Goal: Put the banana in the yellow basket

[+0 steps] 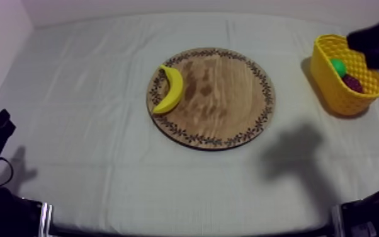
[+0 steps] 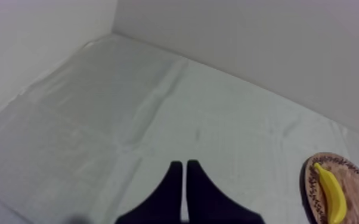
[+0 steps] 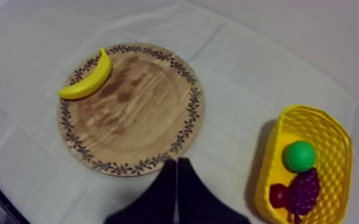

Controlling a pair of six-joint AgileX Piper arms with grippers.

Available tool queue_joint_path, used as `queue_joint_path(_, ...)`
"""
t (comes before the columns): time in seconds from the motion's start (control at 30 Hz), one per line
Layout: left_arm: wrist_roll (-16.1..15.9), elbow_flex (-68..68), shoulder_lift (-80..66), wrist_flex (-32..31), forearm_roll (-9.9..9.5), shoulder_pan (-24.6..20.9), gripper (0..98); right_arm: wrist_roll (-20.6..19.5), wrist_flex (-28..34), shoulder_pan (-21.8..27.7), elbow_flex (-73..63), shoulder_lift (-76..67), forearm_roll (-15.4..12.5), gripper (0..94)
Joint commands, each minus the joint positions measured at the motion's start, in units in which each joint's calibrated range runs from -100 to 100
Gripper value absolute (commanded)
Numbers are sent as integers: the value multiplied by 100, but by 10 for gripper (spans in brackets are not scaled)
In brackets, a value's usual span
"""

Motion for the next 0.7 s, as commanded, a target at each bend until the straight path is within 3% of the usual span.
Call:
queue_joint_path(0.0, -1, -2, 2, -1, -1, -2, 1, -173, 339, -92, -1053, 883, 10, 5)
queue_joint_path(0.37, -1, -2, 2, -1, -1, -2, 1, -890, 1635, -689, -3359, 2996, 266, 5)
queue_joint_path(0.67, -1, -2, 2, -1, -1, -2, 1, -1551, 1981, -1051, -4400, 4414, 257, 5)
